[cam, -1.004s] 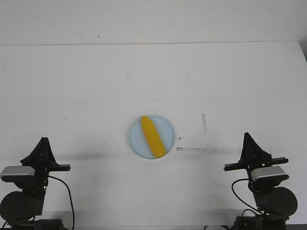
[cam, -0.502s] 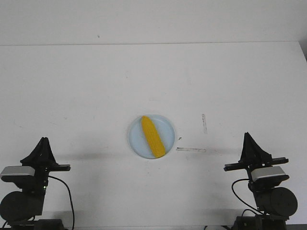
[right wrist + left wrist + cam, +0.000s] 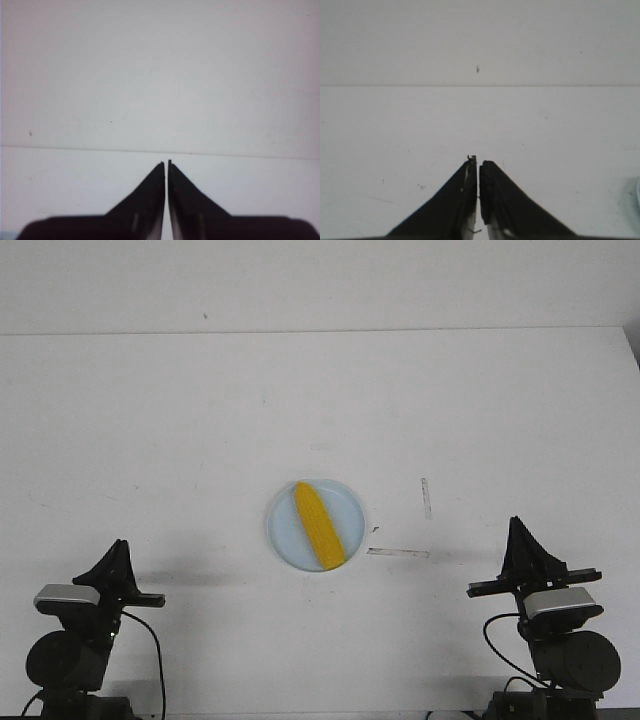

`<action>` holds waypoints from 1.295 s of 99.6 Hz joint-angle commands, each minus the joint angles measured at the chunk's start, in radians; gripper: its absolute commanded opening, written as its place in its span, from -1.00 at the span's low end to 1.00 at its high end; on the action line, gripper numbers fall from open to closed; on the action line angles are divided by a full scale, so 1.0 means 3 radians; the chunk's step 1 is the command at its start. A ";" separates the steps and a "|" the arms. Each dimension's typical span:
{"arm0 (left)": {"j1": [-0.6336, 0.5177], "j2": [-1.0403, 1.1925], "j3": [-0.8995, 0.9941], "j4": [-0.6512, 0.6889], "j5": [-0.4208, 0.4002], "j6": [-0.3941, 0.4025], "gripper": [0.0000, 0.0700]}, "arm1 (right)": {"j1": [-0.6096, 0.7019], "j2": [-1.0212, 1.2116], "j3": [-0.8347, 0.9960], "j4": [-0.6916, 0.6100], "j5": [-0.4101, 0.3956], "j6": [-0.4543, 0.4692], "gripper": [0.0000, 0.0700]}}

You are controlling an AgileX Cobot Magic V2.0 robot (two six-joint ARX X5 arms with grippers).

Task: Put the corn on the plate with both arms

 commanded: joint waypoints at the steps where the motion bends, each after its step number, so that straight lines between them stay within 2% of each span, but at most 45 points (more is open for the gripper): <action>1: 0.0004 -0.0089 -0.0060 0.0057 -0.0014 0.0023 -1.00 | 0.0003 -0.0005 0.0011 0.0033 0.0004 0.0045 -0.98; 23: 0.0004 -0.0507 -0.0381 0.0053 -0.0100 0.0023 -1.00 | 0.0003 -0.0005 0.0011 0.0033 0.0004 0.0045 -0.98; 43: 0.0013 -0.0501 -0.0736 0.0570 -0.0098 0.0023 -1.00 | 0.0003 -0.0005 0.0011 0.0033 0.0005 0.0045 -0.97; 129: 0.0015 -0.0500 -0.0725 0.0577 -0.0097 0.0020 -1.00 | 0.0003 -0.0004 0.0011 0.0033 0.0004 0.0045 -0.98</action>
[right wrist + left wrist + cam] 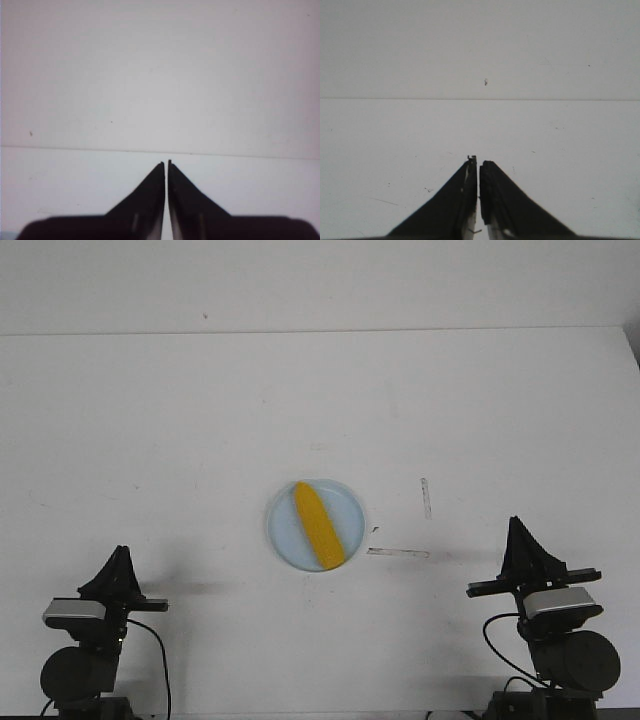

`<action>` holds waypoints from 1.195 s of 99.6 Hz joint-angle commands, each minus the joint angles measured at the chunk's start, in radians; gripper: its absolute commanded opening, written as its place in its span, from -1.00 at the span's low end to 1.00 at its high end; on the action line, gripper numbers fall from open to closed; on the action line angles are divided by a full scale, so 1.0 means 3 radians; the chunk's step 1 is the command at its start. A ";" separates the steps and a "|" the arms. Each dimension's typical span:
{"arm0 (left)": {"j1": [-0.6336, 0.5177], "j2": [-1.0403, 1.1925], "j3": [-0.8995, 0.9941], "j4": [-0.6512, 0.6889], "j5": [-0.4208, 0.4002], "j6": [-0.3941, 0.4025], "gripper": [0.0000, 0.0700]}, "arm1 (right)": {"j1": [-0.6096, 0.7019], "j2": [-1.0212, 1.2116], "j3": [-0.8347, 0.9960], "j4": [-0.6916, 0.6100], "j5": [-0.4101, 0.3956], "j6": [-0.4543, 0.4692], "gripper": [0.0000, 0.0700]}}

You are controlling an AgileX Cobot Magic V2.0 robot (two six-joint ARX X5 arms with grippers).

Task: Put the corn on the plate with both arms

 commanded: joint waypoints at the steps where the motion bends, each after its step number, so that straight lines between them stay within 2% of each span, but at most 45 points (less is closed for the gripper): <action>1: 0.0006 -0.0005 -0.0069 0.0050 -0.0011 0.0018 -1.00 | 0.0003 -0.0004 0.0011 0.0033 0.0009 0.0043 -0.98; 43: 0.0006 -0.0005 -0.0069 0.0050 -0.0011 0.0018 -1.00 | 0.0003 -0.0004 0.0011 0.0032 0.0009 0.0043 -0.98; 61: 0.0006 -0.0005 -0.0069 0.0051 -0.0011 0.0018 -1.00 | 0.0008 -0.0137 -0.0062 -0.0053 0.0156 0.0043 -0.98; 80: 0.0006 -0.0005 -0.0069 0.0051 -0.0011 0.0018 -1.00 | 0.0090 -0.0303 -0.0329 0.0004 0.0337 0.0043 -0.97; 119: 0.0006 -0.0005 -0.0069 0.0051 -0.0011 0.0018 -1.00 | 0.0098 -0.0740 -0.0979 0.0079 0.0336 0.0043 -0.97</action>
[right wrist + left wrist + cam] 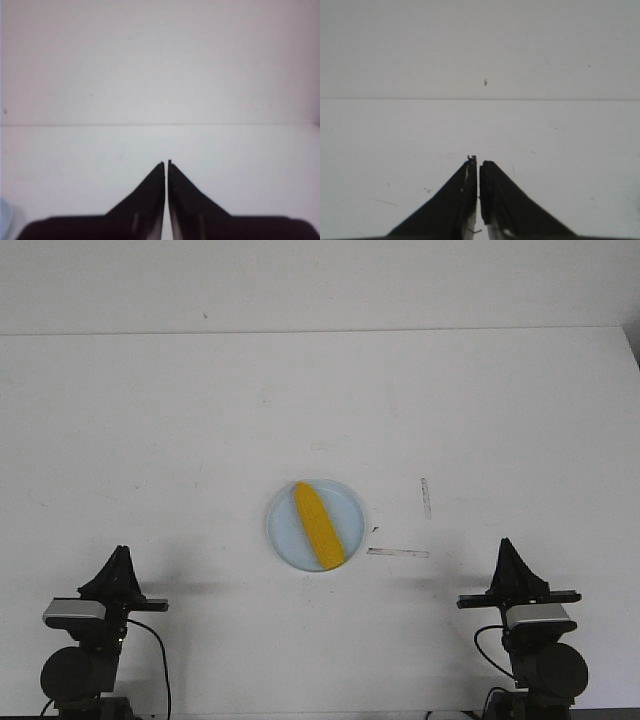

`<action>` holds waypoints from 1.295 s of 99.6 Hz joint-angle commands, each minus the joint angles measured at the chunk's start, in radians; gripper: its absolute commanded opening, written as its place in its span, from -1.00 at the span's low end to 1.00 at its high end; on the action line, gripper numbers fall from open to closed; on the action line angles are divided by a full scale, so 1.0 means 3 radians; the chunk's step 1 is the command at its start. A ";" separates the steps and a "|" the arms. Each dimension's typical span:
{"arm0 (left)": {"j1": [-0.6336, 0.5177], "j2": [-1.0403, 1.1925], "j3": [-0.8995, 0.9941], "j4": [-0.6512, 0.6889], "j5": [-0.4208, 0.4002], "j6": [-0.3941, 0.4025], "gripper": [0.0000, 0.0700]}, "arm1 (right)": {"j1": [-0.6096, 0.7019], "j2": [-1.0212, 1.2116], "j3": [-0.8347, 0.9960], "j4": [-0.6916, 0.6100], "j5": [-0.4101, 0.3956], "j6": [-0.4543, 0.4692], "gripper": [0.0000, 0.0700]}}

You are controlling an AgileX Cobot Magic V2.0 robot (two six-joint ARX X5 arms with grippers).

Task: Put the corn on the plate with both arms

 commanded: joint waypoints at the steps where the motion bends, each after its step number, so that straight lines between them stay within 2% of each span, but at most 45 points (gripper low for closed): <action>1: 0.0006 -0.0005 -0.0069 0.0050 -0.0011 0.0018 -1.00 | 0.0005 0.0008 -0.0098 0.0080 0.0003 0.0023 -0.98; 14: 0.0006 -0.0005 -0.0069 0.0046 -0.0011 0.0018 -1.00 | 0.0037 0.0008 -0.0099 -0.0154 0.0031 0.0023 -0.97; 58: 0.0006 -0.0005 -0.0069 0.0051 -0.0011 0.0018 -1.00 | 0.0042 0.0008 -0.0098 0.0052 0.0065 0.0022 -0.97; 129: 0.0006 -0.0005 -0.0069 0.0051 -0.0011 0.0018 -1.00 | 0.0042 0.0008 -0.0098 0.0053 0.0066 0.0022 -0.97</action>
